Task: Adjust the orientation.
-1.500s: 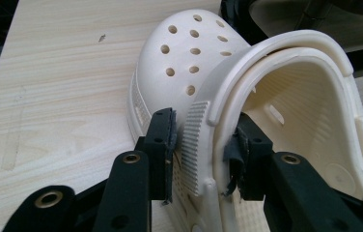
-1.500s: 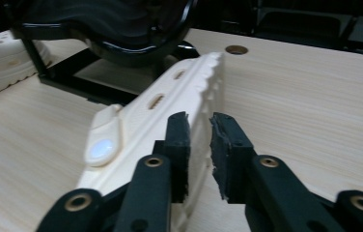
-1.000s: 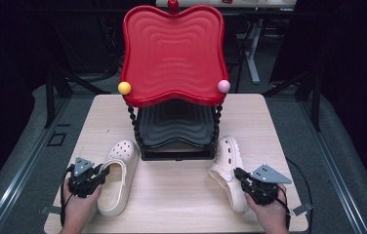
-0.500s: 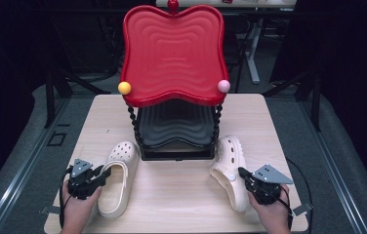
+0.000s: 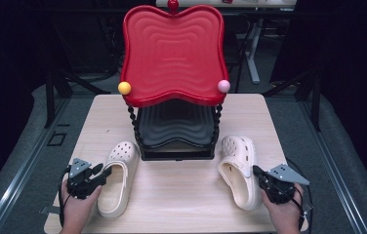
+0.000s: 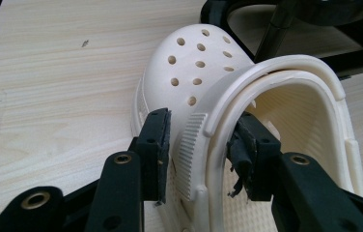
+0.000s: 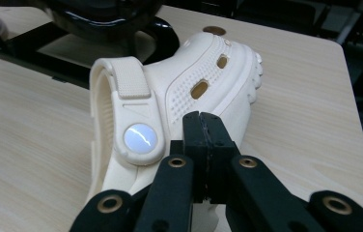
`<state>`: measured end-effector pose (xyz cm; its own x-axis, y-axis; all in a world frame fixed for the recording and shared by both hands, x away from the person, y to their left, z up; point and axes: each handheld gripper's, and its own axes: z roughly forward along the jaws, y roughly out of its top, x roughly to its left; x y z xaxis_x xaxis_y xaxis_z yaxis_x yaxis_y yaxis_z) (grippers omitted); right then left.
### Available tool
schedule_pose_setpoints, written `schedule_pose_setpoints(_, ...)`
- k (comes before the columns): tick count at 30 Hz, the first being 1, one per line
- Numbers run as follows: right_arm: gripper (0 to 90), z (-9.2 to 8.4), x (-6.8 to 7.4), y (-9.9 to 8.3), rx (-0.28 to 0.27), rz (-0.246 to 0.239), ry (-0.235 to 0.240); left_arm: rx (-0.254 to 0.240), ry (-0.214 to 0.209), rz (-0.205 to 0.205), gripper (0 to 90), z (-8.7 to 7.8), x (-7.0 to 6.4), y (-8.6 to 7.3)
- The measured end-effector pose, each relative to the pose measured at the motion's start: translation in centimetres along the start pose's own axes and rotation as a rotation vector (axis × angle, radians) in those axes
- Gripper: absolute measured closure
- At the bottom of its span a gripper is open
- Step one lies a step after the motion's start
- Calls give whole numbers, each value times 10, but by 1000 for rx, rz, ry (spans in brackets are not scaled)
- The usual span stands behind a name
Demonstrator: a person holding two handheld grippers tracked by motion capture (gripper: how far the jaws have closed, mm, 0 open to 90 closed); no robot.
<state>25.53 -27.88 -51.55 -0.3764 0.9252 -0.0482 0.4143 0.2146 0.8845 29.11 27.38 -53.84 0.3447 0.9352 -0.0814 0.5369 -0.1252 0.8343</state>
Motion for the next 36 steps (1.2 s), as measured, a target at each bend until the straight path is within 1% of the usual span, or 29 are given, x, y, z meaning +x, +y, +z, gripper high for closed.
schedule_pose_setpoints(3,898,-1,-11,-4,2,58,1,3,1,0,595,0,1,0)
schedule_pose_setpoints(5,898,-1,-19,-7,-2,99,29,4,2,0,591,1,1,0)
schedule_pose_setpoints(6,898,-1,-21,-8,-5,110,34,1,1,-3,587,1,1,0)
schedule_pose_setpoints(11,898,-1,-31,-12,17,157,22,0,2,-4,581,2,2,0)
schedule_pose_setpoints(14,897,0,-39,-15,28,203,31,0,3,-4,580,2,2,0)
schedule_pose_setpoints(16,897,2,-48,-19,33,251,58,0,5,-7,574,2,2,0)
schedule_pose_setpoints(17,898,3,-54,-22,33,286,70,1,7,-5,574,2,2,0)
schedule_pose_setpoints(19,898,5,-60,-26,33,329,73,2,7,-1,574,2,2,0)
schedule_pose_setpoints(20,899,7,-63,-29,42,341,73,2,6,-2,574,2,2,0)
schedule_pose_setpoints(22,899,10,-67,-33,76,349,47,2,4,-4,574,2,2,0)
schedule_pose_setpoints(23,900,14,-69,-36,111,338,31,2,4,-5,574,2,2,0)
schedule_pose_setpoints(25,900,20,-72,-41,142,358,35,3,3,-9,574,2,2,0)
schedule_pose_setpoints(26,900,22,-72,-42,143,376,48,4,1,-8,573,2,3,0)
schedule_pose_setpoints(28,900,22,-72,-41,144,375,43,2,0,-7,573,2,3,0)
schedule_pose_setpoints(29,899,22,-72,-41,151,362,38,0,1,-7,573,2,3,-1)
schedule_pose_setpoints(30,896,22,-71,-40,146,355,27,0,1,-7,571,2,3,-1)
schedule_pose_setpoints(31,882,21,-70,-40,154,342,14,0,0,-8,569,2,3,-1)
schedule_pose_setpoints(32,850,21,-69,-39,152,333,-2,0,-1,-8,568,2,3,-1)
schedule_pose_setpoints(34,829,20,-68,-38,147,309,-31,0,-1,-8,568,2,3,-1)
schedule_pose_setpoints(36,818,18,-67,-36,124,300,-48,1,0,-6,567,2,3,-1)
